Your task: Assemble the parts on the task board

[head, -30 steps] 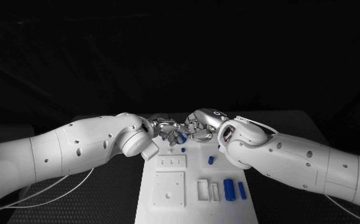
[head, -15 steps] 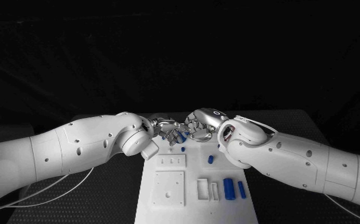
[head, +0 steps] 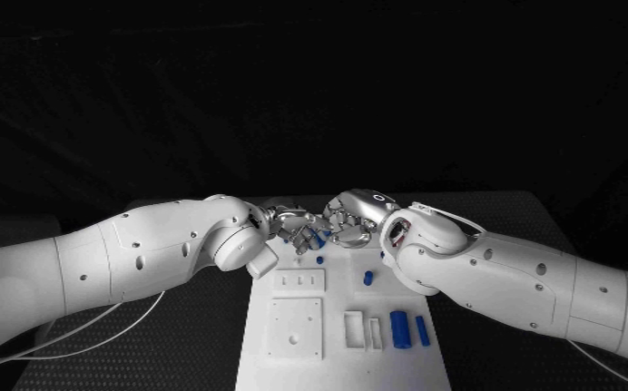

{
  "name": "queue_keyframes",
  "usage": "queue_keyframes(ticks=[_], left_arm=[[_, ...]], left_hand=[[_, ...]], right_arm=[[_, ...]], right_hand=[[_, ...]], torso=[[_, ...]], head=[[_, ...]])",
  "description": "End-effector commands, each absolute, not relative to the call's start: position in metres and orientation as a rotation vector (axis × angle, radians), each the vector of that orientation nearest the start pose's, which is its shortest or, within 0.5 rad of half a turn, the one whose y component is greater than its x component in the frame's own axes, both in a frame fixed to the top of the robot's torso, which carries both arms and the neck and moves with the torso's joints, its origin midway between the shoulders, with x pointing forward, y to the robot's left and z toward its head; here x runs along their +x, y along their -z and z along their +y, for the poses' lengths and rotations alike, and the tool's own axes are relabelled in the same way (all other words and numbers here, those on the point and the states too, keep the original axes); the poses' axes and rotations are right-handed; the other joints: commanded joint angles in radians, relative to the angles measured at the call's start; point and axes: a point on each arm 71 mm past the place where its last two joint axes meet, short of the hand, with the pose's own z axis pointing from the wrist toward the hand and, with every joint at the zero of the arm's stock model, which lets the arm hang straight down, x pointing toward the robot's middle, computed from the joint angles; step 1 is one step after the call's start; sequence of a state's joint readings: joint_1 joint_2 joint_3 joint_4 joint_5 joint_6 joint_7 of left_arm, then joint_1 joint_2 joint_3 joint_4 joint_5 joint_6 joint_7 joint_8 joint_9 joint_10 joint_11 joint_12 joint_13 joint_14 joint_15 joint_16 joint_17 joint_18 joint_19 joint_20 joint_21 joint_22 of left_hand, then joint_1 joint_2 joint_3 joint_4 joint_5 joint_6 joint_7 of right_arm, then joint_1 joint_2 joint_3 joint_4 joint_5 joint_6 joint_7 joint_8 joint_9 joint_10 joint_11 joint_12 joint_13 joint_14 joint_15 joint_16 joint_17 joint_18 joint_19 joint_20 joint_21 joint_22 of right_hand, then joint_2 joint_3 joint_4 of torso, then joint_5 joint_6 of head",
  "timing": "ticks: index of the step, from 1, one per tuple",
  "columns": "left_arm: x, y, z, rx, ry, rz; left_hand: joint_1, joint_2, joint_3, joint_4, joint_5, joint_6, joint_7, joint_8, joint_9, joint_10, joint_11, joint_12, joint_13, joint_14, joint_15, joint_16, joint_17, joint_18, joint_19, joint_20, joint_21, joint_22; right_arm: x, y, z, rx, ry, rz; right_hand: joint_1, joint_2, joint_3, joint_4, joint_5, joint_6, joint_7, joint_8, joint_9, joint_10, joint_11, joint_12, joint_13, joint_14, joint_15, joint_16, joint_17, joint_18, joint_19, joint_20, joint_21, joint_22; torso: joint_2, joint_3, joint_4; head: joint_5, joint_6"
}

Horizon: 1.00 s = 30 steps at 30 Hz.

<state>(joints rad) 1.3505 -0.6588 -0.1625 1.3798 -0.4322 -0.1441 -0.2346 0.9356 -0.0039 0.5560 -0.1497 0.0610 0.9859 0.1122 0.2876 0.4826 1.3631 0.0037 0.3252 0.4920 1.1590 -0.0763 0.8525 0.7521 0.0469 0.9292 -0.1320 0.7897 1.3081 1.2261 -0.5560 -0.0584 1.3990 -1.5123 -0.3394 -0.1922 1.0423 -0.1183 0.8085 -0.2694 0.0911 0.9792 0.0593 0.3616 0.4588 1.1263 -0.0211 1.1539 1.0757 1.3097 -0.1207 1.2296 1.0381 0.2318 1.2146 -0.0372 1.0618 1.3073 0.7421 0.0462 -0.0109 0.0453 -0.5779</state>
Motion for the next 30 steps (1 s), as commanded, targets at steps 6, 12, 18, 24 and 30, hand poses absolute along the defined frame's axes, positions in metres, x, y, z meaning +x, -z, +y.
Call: queue_keyframes(ticks=[6, 12, 18, 24, 30], left_arm=[[0.5136, 0.1889, 0.1499, -0.715, 1.023, 2.126], [0.514, 0.1887, 0.1512, -0.727, 1.026, 2.119], [0.5156, 0.1886, 0.1538, -0.737, 1.02, 2.108], [0.5163, 0.1887, 0.154, -0.748, 1.022, 2.102], [0.5167, 0.1894, 0.1535, -0.754, 1.021, 2.098]], left_hand=[[-0.003, -0.005, 0.011, -0.016, 0.073, 0.003, -0.002, -0.004, 0.004, -0.003, -0.003, 0.001, 0.004, -0.008, 0.001, 0.009, -0.005, 0.009, -0.003, -0.04, 0.009, 0.013], [-0.003, 0.043, 0.029, -0.07, 0.175, 0.016, -0.006, 0.004, 0.012, 0.0, -0.005, 0.0, 0.009, -0.009, 0.001, 0.017, -0.011, 0.006, -0.005, -0.039, 0.014, 0.013], [-0.032, 0.073, 0.035, -0.094, 0.226, 0.029, -0.01, 0.013, 0.024, 0.002, -0.008, -0.001, 0.011, -0.009, 0.001, 0.022, -0.016, 0.005, -0.005, -0.04, 0.017, 0.011], [-0.052, 0.082, 0.045, -0.112, 0.274, 0.039, -0.014, 0.019, 0.036, 0.005, -0.01, -0.003, 0.013, -0.009, 0.0, 0.027, -0.021, 0.004, -0.005, -0.04, 0.019, 0.01], [-0.06, 0.087, 0.046, -0.114, 0.282, 0.043, -0.015, 0.022, 0.04, 0.008, -0.011, -0.003, 0.014, -0.008, 0.0, 0.029, -0.022, 0.004, -0.004, -0.04, 0.02, 0.01]], right_arm=[[0.4955, 0.1804, -0.0823, -0.275, -0.725, 1.623], [0.4959, 0.1808, -0.0825, -0.276, -0.723, 1.626], [0.4955, 0.1832, -0.0827, -0.274, -0.723, 1.63], [0.4952, 0.1849, -0.0823, -0.273, -0.724, 1.636], [0.4953, 0.1859, -0.0825, -0.271, -0.727, 1.647]], right_hand=[[0.002, 0.012, 0.007, -0.002, 0.006, 0.064, 0.031, 0.002, 0.021, 0.008, 0.001, 0.002, 0.0, 0.003, -0.001, -0.003, 0.0, 0.03, 0.008, 0.001, -0.002, 0.008], [0.002, 0.012, 0.007, -0.002, 0.007, 0.064, 0.031, 0.002, 0.021, 0.008, 0.001, 0.002, 0.0, 0.004, -0.001, -0.003, 0.0, 0.03, 0.008, 0.001, -0.002, 0.008], [0.001, 0.012, 0.007, -0.002, 0.008, 0.064, 0.031, 0.002, 0.021, 0.008, 0.001, 0.002, 0.0, 0.004, -0.002, -0.003, 0.0, 0.03, 0.008, 0.001, -0.002, 0.007], [0.001, 0.012, 0.007, -0.002, 0.009, 0.064, 0.031, 0.002, 0.021, 0.008, 0.001, 0.002, 0.0, 0.004, -0.002, -0.003, 0.0, 0.03, 0.008, 0.001, -0.002, 0.007], [-0.003, 0.008, 0.006, -0.003, 0.011, 0.063, 0.032, 0.0, 0.021, 0.007, 0.002, 0.001, 0.0, 0.003, -0.001, -0.004, -0.001, 0.03, 0.008, 0.001, -0.003, 0.007]], torso=[[0.0, -0.0005, -0.0006], [0.0, -0.0006, 0.0004], [0.001, -0.0007, 0.0007], [0.001, -0.0003, -0.0002], [0.001, -0.0009, 0.0006]], head=[[0.002, -0.001], [0.001, -0.003], [0.001, -0.005], [0.003, -0.006], [0.002, -0.008]])
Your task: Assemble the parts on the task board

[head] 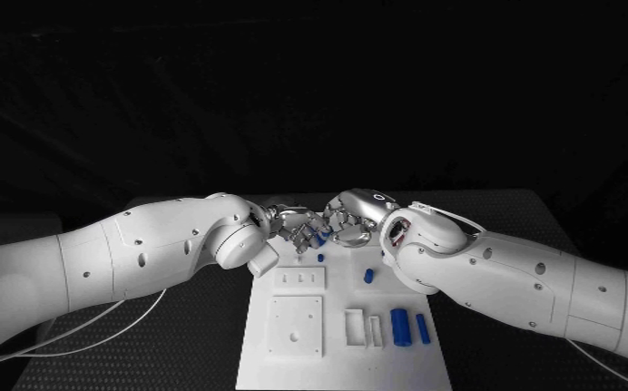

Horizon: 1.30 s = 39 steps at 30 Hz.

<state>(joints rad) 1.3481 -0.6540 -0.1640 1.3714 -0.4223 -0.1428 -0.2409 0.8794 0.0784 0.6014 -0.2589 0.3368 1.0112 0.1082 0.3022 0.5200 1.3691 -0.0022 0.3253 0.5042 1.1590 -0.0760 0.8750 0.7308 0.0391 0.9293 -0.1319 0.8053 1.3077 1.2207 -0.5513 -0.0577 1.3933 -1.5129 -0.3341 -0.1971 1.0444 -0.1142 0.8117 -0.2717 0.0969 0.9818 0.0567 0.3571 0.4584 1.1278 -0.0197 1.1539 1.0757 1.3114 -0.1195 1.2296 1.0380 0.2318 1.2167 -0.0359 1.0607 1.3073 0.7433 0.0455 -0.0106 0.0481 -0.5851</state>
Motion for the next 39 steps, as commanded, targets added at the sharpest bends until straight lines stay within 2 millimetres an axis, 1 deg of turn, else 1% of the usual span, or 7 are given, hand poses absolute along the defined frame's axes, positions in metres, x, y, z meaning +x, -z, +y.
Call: queue_keyframes(ticks=[1, 5, 8, 14, 30, 35, 39], left_arm=[[0.517, 0.189, 0.154, -0.755, 1.02, 2.096], [0.517, 0.19, 0.155, -0.76, 1.014, 2.093], [0.517, 0.19, 0.156, -0.757, 1.002, 2.089], [0.517, 0.19, 0.157, -0.742, 0.991, 2.095], [0.517, 0.191, 0.158, -0.718, 0.972, 2.098], [0.517, 0.191, 0.16, -0.718, 0.965, 2.098], [0.517, 0.192, 0.161, -0.716, 0.957, 2.097]], left_hand=[[-0.005, 0.006, 0.001, -0.005, 0.007, 0.018, -0.011, 0.007, 0.003, 0.002, -0.005, -0.003, 0.002, -0.008, 0.0, 0.007, -0.001, 0.012, -0.004, -0.04, 0.005, 0.01], [-0.016, 0.015, 0.001, -0.01, 0.009, 0.024, -0.013, 0.01, 0.008, 0.007, -0.007, -0.001, 0.003, -0.006, -0.002, 0.01, -0.002, 0.012, -0.003, -0.041, 0.007, 0.01], [-0.021, 0.018, 0.002, -0.013, 0.01, 0.026, -0.014, 0.011, 0.01, 0.009, -0.008, -0.001, 0.004, -0.004, -0.003, 0.012, -0.002, 0.012, -0.002, -0.042, 0.008, 0.01], [-0.031, 0.024, 0.007, -0.025, 0.018, 0.034, -0.018, 0.015, 0.017, 0.018, -0.012, 0.003, 0.007, 0.003, -0.006, 0.019, -0.002, 0.013, 0.003, -0.045, 0.013, 0.011], [-0.033, 0.023, 0.012, -0.028, 0.023, 0.039, -0.021, 0.016, 0.022, 0.024, -0.015, 0.005, 0.009, 0.007, -0.01, 0.025, -0.001, 0.014, 0.006, -0.048, 0.017, 0.012], [-0.033, 0.023, 0.013, -0.028, 0.022, 0.04, -0.021, 0.016, 0.023, 0.025, -0.015, 0.005, 0.009, 0.008, -0.01, 0.026, -0.001, 0.014, 0.006, -0.048, 0.017, 0.012], [-0.032, 0.023, 0.013, -0.028, 0.022, 0.04, -0.021, 0.016, 0.023, 0.025, -0.015, 0.005, 0.009, 0.008, -0.01, 0.026, -0.001, 0.014, 0.006, -0.048, 0.018, 0.012]], right_arm=[[0.496, 0.186, -0.083, -0.268, -0.728, 1.648], [0.497, 0.187, -0.084, -0.248, -0.731, 1.653], [0.498, 0.187, -0.085, -0.241, -0.728, 1.657], [0.501, 0.189, -0.091, -0.227, -0.714, 1.662], [0.5, 0.193, -0.097, -0.221, -0.704, 1.677], [0.501, 0.194, -0.1, -0.218, -0.696, 1.682], [0.499, 0.195, -0.101, -0.218, -0.701, 1.685]], right_hand=[[-0.009, -0.001, 0.0, 0.0, 0.006, 0.059, 0.035, 0.003, 0.021, 0.004, 0.001, 0.0, 0.0, 0.001, -0.002, -0.005, -0.001, 0.03, 0.006, 0.0, -0.003, 0.007], [-0.042, -0.036, -0.034, 0.011, 0.037, 0.044, 0.04, -0.008, 0.019, -0.005, 0.006, -0.01, -0.004, -0.001, 0.002, -0.01, -0.003, 0.03, 0.006, 0.002, -0.006, 0.006], [-0.065, -0.061, -0.064, 0.018, 0.028, 0.014, 0.048, -0.026, 0.012, -0.014, 0.013, -0.019, -0.008, -0.004, 0.007, -0.014, -0.003, 0.03, 0.003, 0.0, -0.01, 0.005], [-0.075, -0.087, -0.091, 0.033, 0.026, -0.025, 0.061, -0.051, 0.002, -0.034, 0.025, -0.033, -0.015, -0.012, 0.017, -0.019, -0.002, 0.03, -0.003, -0.006, -0.02, 0.003], [-0.066, -0.089, -0.094, 0.04, 0.029, -0.027, 0.063, -0.053, 0.002, -0.038, 0.027, -0.036, -0.019, -0.015, 0.02, -0.021, -0.001, 0.03, -0.005, -0.009, -0.024, 0.003], [-0.062, -0.09, -0.094, 0.041, 0.036, -0.026, 0.063, -0.053, 0.002, -0.038, 0.027, -0.036, -0.02, -0.015, 0.019, -0.021, 0.0, 0.03, -0.005, -0.01, -0.025, 0.003], [-0.062, -0.09, -0.095, 0.043, 0.039, -0.025, 0.063, -0.052, 0.003, -0.038, 0.027, -0.036, -0.021, -0.015, 0.019, -0.021, 0.0, 0.03, -0.005, -0.01, -0.025, 0.003]], torso=[[-0.001, 0.0, 0.0003], [-0.001, 0.0006, -0.0001], [-0.001, 0.0008, -0.0002], [-0.001, 0.0015, -0.0007], [-0.001, 0.001, 0.0014], [-0.001, 0.0009, -0.0008], [-0.001, 0.0001, -0.0004]], head=[[-0.001, -0.001], [-0.001, -0.002], [0.0, -0.002], [-0.001, -0.002], [-0.002, -0.002], [-0.001, -0.002], [-0.001, -0.002]])
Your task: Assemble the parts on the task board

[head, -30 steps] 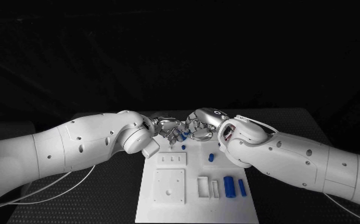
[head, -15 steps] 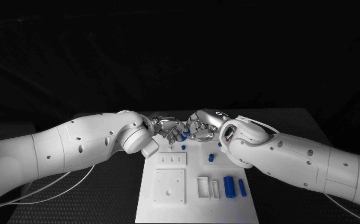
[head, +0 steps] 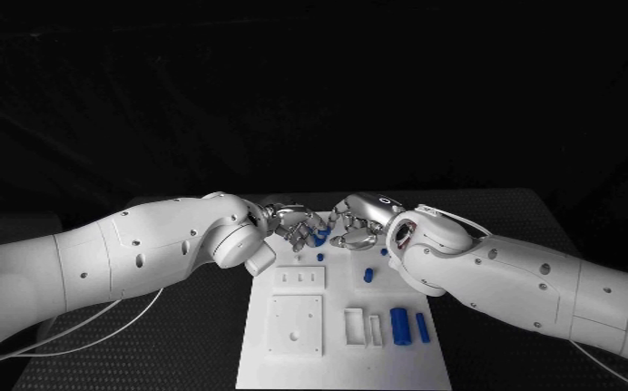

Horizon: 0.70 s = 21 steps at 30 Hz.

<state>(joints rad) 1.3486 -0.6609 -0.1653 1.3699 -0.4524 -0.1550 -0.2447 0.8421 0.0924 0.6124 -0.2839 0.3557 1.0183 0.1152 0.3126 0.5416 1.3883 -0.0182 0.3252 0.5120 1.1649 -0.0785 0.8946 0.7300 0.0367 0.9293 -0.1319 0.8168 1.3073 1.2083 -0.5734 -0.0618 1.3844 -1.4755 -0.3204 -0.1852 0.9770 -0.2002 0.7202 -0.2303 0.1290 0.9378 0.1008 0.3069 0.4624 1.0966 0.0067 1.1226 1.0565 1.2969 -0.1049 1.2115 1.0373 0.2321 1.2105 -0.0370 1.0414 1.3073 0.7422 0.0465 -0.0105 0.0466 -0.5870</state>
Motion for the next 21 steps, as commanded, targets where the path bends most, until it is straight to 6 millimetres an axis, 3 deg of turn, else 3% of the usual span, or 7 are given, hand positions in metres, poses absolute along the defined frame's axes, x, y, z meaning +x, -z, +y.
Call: queue_keyframes(ticks=[1, 9, 17, 21], left_arm=[[0.517, 0.191, 0.161, -0.715, 0.954, 2.096], [0.517, 0.192, 0.163, -0.71, 0.939, 2.1], [0.516, 0.196, 0.165, -0.593, 0.852, 2.127], [0.516, 0.198, 0.17, -0.515, 0.771, 2.127]], left_hand=[[0.005, 0.009, 0.002, -0.003, 0.003, 0.033, -0.029, 0.006, 0.001, 0.006, 0.001, 0.005, 0.001, 0.002, -0.008, 0.007, 0.0, 0.016, 0.006, -0.048, 0.006, 0.012], [0.005, 0.009, 0.004, -0.003, -0.001, 0.032, -0.029, 0.006, 0.002, 0.007, 0.0, 0.005, 0.002, 0.003, -0.009, 0.008, 0.0, 0.016, 0.007, -0.049, 0.007, 0.012], [0.006, 0.009, 0.005, -0.004, -0.001, 0.034, -0.029, 0.006, 0.004, 0.008, 0.0, 0.006, 0.002, 0.004, -0.009, 0.01, 0.001, 0.016, 0.008, -0.05, 0.008, 0.013], [-0.008, 0.004, 0.004, -0.006, 0.037, 0.049, -0.036, 0.012, 0.013, 0.026, -0.007, 0.013, 0.008, 0.018, -0.018, 0.023, 0.004, 0.017, 0.017, -0.056, 0.018, 0.014]], right_arm=[[0.498, 0.196, -0.101, -0.218, -0.703, 1.686], [0.495, 0.197, -0.102, -0.213, -0.7, 1.684], [0.511, 0.2, -0.133, -0.171, -0.608, 1.662], [0.518, 0.199, -0.15, -0.142, -0.571, 1.643]], right_hand=[[0.006, -0.004, -0.003, 0.001, 0.007, 0.019, 0.019, -0.002, -0.001, -0.007, 0.0, -0.005, -0.001, -0.001, 0.005, -0.003, 0.001, 0.03, 0.001, -0.009, -0.006, 0.003], [0.008, -0.004, -0.004, 0.003, 0.013, 0.023, 0.017, 0.0, 0.0, -0.006, -0.001, -0.004, -0.002, 0.0, 0.004, -0.003, 0.002, 0.03, 0.001, -0.009, -0.006, 0.003], [0.012, -0.007, -0.001, 0.006, 0.015, 0.022, 0.017, -0.001, -0.001, -0.005, -0.001, -0.004, -0.004, 0.0, 0.003, -0.004, 0.002, 0.03, 0.002, -0.009, -0.007, 0.003], [0.017, -0.011, 0.004, 0.009, 0.017, 0.023, 0.017, -0.001, -0.001, -0.004, -0.001, -0.005, -0.006, 0.0, 0.003, -0.005, 0.002, 0.03, 0.003, -0.01, -0.008, 0.003]], torso=[[0.0, -0.0004, -0.0007], [0.0, 0.0, -0.0002], [-0.001, -0.0008, 0.001], [-0.002, 0.0005, 0.0]], head=[[0.001, -0.001], [0.002, -0.001], [0.006, 0.0], [0.012, -0.003]])
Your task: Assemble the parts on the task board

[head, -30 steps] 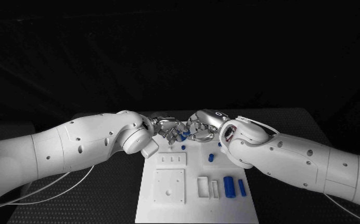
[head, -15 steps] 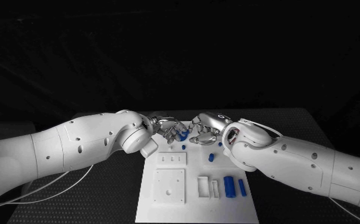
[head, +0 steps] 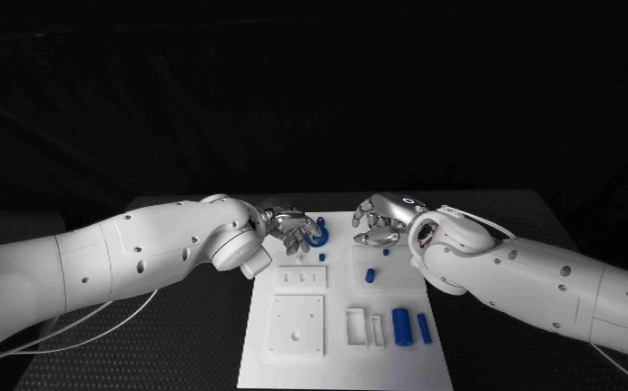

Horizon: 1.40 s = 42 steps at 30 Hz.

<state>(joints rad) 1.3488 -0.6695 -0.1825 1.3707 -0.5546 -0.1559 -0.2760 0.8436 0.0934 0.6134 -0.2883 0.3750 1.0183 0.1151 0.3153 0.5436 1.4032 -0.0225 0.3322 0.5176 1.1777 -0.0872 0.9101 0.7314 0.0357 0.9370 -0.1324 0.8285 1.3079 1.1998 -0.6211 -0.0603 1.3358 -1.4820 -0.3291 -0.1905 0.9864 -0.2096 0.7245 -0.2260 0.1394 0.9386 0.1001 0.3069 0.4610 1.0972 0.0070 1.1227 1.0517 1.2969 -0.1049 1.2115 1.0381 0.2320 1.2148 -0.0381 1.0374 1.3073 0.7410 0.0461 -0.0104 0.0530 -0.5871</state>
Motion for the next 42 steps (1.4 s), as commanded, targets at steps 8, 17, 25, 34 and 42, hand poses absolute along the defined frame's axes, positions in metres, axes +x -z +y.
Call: queue_keyframes(ticks=[8, 17, 25, 34, 42], left_arm=[[0.513, 0.203, 0.173, -0.326, 0.632, 2.127], [0.506, 0.214, 0.172, -0.183, 0.511, 2.152], [0.506, 0.216, 0.174, -0.138, 0.447, 2.133], [0.503, 0.226, 0.171, -0.114, 0.43, 2.125], [0.501, 0.234, 0.169, -0.123, 0.437, 2.075]], left_hand=[[-0.024, -0.01, 0.005, -0.004, 0.092, 0.077, -0.049, 0.015, 0.025, 0.039, -0.016, 0.022, 0.015, 0.028, -0.025, 0.033, 0.012, 0.019, 0.027, -0.068, 0.031, 0.017], [-0.049, -0.02, 0.0, -0.004, 0.13, 0.122, -0.069, 0.03, 0.052, 0.071, -0.037, 0.072, 0.047, 0.056, -0.049, 0.09, 0.041, 0.021, 0.055, -0.085, 0.066, 0.022], [-0.058, -0.022, 0.005, -0.004, 0.15, 0.147, -0.082, 0.035, 0.08, 0.07, -0.051, 0.133, 0.083, 0.065, -0.062, 0.138, 0.058, 0.022, 0.067, -0.098, 0.108, 0.023], [-0.067, -0.018, 0.007, -0.004, 0.156, 0.159, -0.088, 0.036, 0.099, 0.065, -0.057, 0.17, 0.102, 0.068, -0.07, 0.165, 0.064, 0.022, 0.068, -0.103, 0.136, 0.023], [-0.079, -0.011, 0.008, -0.004, 0.16, 0.167, -0.092, 0.037, 0.112, 0.061, -0.061, 0.195, 0.113, 0.07, -0.076, 0.182, 0.067, 0.023, 0.07, -0.107, 0.153, 0.023]], right_arm=[[0.543, 0.171, -0.179, 0.014, -0.567, 1.583], [0.565, 0.149, -0.206, 0.133, -0.539, 1.545], [0.579, 0.142, -0.218, 0.216, -0.533, 1.531], [0.583, 0.14, -0.22, 0.231, -0.526, 1.528], [0.584, 0.14, -0.22, 0.232, -0.525, 1.53]], right_hand=[[0.016, -0.012, 0.012, 0.016, 0.023, 0.023, 0.018, -0.002, 0.0, -0.003, -0.002, -0.006, -0.006, 0.001, 0.003, -0.007, 0.001, 0.03, 0.0, -0.008, -0.007, 0.004], [0.021, -0.014, 0.014, 0.016, 0.048, 0.022, 0.018, -0.004, 0.0, -0.004, -0.002, -0.006, -0.009, 0.0, 0.003, -0.01, 0.001, 0.03, -0.001, -0.008, -0.009, 0.004], [0.02, -0.014, 0.011, 0.016, 0.062, 0.023, 0.018, -0.004, 0.0, -0.005, -0.002, -0.006, -0.011, -0.001, 0.003, -0.011, 0.002, 0.03, -0.001, -0.008, -0.01, 0.005], [0.019, -0.012, 0.007, 0.015, 0.075, 0.022, 0.018, -0.005, 0.0, -0.006, -0.002, -0.006, -0.012, -0.001, 0.003, -0.012, 0.003, 0.03, -0.002, -0.009, -0.012, 0.006], [0.018, -0.011, 0.005, 0.014, 0.082, 0.022, 0.018, -0.005, 0.0, -0.007, -0.002, -0.006, -0.013, -0.002, 0.003, -0.012, 0.003, 0.03, -0.003, -0.009, -0.012, 0.006]], torso=[[-0.001, 0.0029, -0.0007], [-0.002, 0.0043, -0.0016], [-0.006, 0.0088, -0.0002], [-0.007, 0.0103, -0.0014], [-0.005, 0.0093, -0.002]], head=[[0.01, -0.011], [0.013, -0.028], [0.019, -0.043], [0.027, -0.054], [0.029, -0.061]])
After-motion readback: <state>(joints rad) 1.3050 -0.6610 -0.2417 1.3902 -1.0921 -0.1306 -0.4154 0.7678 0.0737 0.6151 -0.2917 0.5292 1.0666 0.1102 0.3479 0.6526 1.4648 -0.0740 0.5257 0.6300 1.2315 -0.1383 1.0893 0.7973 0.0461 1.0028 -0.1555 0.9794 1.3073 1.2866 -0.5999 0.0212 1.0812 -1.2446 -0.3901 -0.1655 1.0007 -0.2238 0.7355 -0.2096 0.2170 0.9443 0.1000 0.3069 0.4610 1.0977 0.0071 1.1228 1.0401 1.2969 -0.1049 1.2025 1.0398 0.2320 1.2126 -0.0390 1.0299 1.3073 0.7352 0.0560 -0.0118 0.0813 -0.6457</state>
